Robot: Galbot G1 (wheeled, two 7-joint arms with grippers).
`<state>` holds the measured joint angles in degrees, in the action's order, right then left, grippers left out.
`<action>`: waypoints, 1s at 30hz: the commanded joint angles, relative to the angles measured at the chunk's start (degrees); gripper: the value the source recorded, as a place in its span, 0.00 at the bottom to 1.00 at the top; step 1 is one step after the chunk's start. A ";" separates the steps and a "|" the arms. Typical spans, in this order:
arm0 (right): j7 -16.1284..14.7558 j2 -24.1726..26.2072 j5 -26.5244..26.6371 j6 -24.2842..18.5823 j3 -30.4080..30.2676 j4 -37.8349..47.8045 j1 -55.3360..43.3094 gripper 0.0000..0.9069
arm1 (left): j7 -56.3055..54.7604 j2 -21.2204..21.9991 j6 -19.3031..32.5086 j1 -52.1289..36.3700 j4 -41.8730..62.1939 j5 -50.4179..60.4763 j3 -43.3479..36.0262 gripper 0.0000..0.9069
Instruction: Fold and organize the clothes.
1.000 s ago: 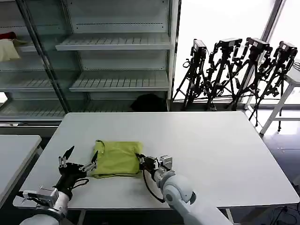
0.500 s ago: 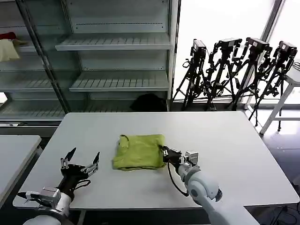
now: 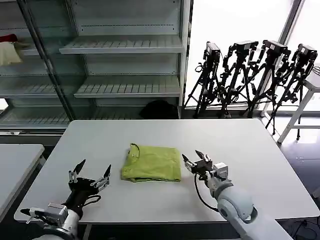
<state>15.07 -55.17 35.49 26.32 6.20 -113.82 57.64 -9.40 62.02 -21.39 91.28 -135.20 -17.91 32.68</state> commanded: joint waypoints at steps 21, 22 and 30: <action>15.26 -3.26 -26.96 -47.15 27.86 -21.78 59.44 1.00 | -5.36 4.26 23.91 10.75 0.48 7.08 -7.00 1.00; 15.10 -3.27 -26.99 -47.46 27.60 -21.34 59.40 1.00 | -5.28 4.31 24.43 10.95 0.65 7.45 -6.85 1.00; 14.05 -3.07 -26.22 -48.38 27.25 -19.60 57.91 1.00 | -4.70 4.69 25.55 11.90 0.98 8.39 -6.61 1.00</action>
<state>29.21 -57.37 12.24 -13.27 32.23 -134.03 110.00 -14.05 66.16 -0.88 101.35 -134.77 -11.09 25.99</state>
